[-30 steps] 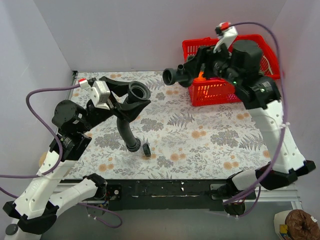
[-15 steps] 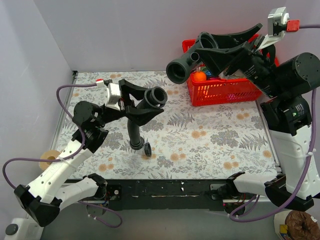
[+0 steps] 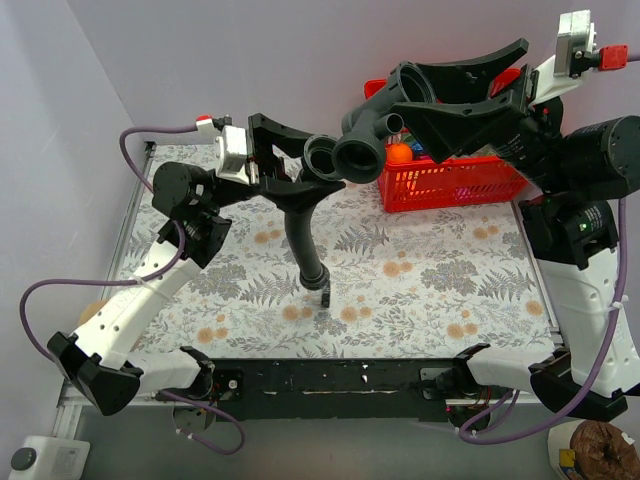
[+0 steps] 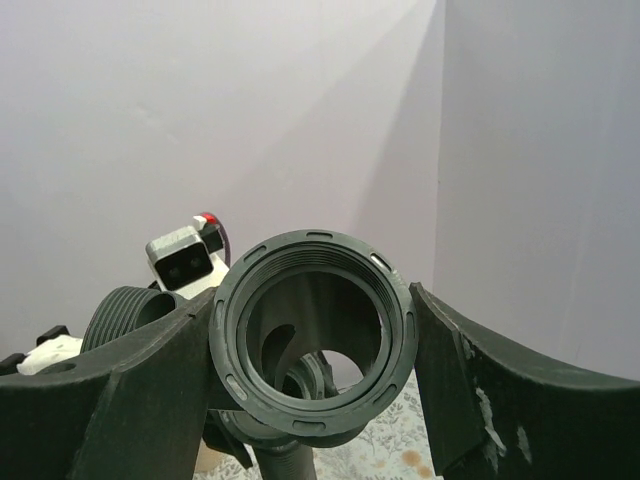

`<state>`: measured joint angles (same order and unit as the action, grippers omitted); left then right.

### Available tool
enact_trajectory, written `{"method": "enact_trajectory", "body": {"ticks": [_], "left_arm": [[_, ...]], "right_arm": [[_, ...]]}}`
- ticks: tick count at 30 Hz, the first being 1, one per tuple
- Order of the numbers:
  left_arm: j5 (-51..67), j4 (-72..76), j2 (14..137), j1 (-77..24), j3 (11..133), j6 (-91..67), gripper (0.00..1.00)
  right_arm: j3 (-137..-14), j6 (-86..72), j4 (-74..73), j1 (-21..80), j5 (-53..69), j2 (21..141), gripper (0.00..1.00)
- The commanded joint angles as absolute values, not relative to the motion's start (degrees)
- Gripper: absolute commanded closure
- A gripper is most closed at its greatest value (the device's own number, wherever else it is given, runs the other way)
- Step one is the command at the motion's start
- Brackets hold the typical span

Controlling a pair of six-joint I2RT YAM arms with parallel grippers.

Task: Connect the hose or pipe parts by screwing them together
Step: Install the adaptor on the pipeline.

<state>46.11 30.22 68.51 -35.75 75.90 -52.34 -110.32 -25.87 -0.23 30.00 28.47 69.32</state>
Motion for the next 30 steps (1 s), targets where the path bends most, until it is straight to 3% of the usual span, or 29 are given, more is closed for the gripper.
{"method": "enact_trajectory", "body": {"ticks": [1,15,30], "left_arm": [[46.8,31.0,69.4,-36.4,82.3,-50.7,0.57],[40.1,26.4,73.6,-42.4,85.0,-46.0,0.64],[36.3,36.6,83.4,-49.7,89.8,-47.8,0.67]], "right_arm": [[-109.3,-29.4,7.1,29.9,31.1,68.6,0.99],[-108.8,-28.0,8.6,29.9,31.3,67.3,0.99],[-109.9,-23.9,6.1,29.9,28.9,65.6,0.99]]}}
